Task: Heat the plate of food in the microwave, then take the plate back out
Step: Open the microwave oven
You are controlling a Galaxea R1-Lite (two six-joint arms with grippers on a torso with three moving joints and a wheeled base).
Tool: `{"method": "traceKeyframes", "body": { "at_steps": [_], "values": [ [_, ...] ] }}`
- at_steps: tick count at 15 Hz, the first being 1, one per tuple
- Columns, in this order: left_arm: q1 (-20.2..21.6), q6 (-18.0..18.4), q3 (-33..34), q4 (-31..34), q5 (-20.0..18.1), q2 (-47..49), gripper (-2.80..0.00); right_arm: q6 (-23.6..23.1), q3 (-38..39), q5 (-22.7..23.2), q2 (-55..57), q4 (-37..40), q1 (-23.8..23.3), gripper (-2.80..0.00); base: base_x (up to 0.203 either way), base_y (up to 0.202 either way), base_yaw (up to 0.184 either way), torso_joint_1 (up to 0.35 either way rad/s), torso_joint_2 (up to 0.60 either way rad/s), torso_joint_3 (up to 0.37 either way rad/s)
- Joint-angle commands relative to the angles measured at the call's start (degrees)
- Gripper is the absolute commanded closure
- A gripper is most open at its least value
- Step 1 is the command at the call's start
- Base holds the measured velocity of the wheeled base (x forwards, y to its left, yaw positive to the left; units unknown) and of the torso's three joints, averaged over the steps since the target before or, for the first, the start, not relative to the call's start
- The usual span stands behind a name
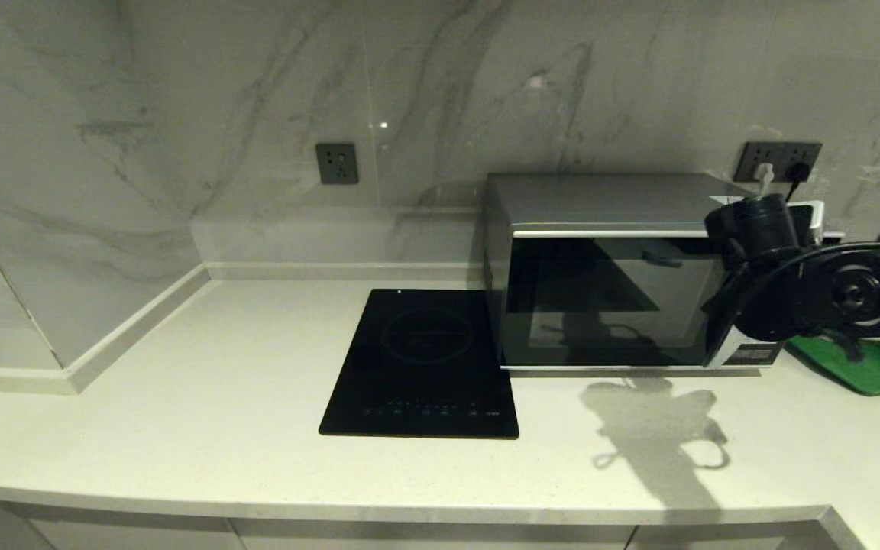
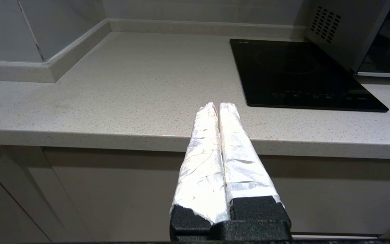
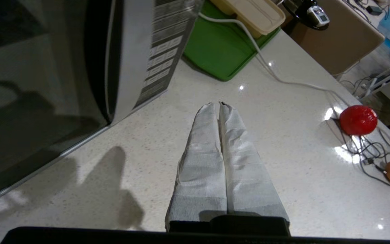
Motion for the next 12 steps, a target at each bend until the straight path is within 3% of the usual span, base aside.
{"method": "traceKeyframes", "body": {
  "at_steps": [1, 2, 3, 6, 8, 12],
  "values": [
    [0.0, -0.1, 0.0, 0.0, 0.0, 0.0, 0.00, 1.3, -0.6, -1.1, 4.3, 0.1, 1.7, 0.00, 0.000, 0.000, 0.000, 0.000, 0.00, 0.000],
    [0.0, -0.1, 0.0, 0.0, 0.0, 0.0, 0.00, 1.3, -0.6, -1.2, 4.3, 0.1, 1.7, 0.00, 0.000, 0.000, 0.000, 0.000, 0.00, 0.000],
    [0.0, -0.1, 0.0, 0.0, 0.0, 0.0, 0.00, 1.4, -0.5, -1.1, 4.3, 0.1, 1.7, -2.80, 0.000, 0.000, 0.000, 0.000, 0.00, 0.000],
    [0.0, -0.1, 0.0, 0.0, 0.0, 0.0, 0.00, 2.3, -0.3, -1.3, 6.3, 0.0, 1.7, -2.80, 0.000, 0.000, 0.000, 0.000, 0.00, 0.000],
    [0.0, -0.1, 0.0, 0.0, 0.0, 0.0, 0.00, 5.3, -0.6, -2.9, 8.4, 0.0, 1.7, -2.80, 0.000, 0.000, 0.000, 0.000, 0.00, 0.000],
    [0.0, -0.1, 0.0, 0.0, 0.0, 0.0, 0.00, 5.6, -2.6, -3.7, 9.8, 0.3, 1.6, -2.80, 0.000, 0.000, 0.000, 0.000, 0.00, 0.000]
  ]
}}
